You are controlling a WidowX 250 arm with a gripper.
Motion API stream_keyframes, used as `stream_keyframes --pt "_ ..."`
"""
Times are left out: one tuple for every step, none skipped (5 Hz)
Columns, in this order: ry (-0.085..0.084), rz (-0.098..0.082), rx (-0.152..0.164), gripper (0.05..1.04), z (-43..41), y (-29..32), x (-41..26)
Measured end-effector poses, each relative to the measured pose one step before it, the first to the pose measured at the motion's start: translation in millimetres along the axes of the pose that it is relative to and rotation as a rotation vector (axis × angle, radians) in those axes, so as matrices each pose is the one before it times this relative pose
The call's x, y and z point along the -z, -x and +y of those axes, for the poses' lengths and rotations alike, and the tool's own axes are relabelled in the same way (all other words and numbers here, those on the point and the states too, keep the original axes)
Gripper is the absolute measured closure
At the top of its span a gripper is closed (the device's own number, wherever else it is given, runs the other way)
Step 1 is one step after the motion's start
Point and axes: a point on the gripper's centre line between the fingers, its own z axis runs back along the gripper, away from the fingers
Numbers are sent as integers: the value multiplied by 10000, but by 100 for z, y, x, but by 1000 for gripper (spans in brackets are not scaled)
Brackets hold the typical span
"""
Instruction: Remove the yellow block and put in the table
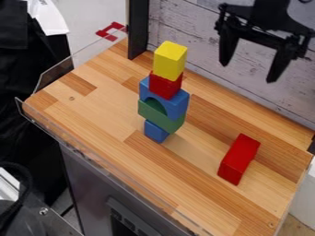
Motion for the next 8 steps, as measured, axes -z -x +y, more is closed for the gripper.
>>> stream_keyframes --pt "-117 -266 -172 84 1290 -32 -1539" --pt "-46 -369 -208 84 988 97 -1655" --pt "-37 -120 -328 84 1409 -177 -780" --pt "-46 -81 -434 84 1905 232 -570" --pt "-33 155 -320 84 1198 572 -25" --pt "-47 305 -209 84 813 528 587" --pt "93 228 -36 84 -86 465 441" --pt "185 277 -97 84 -242 492 408"
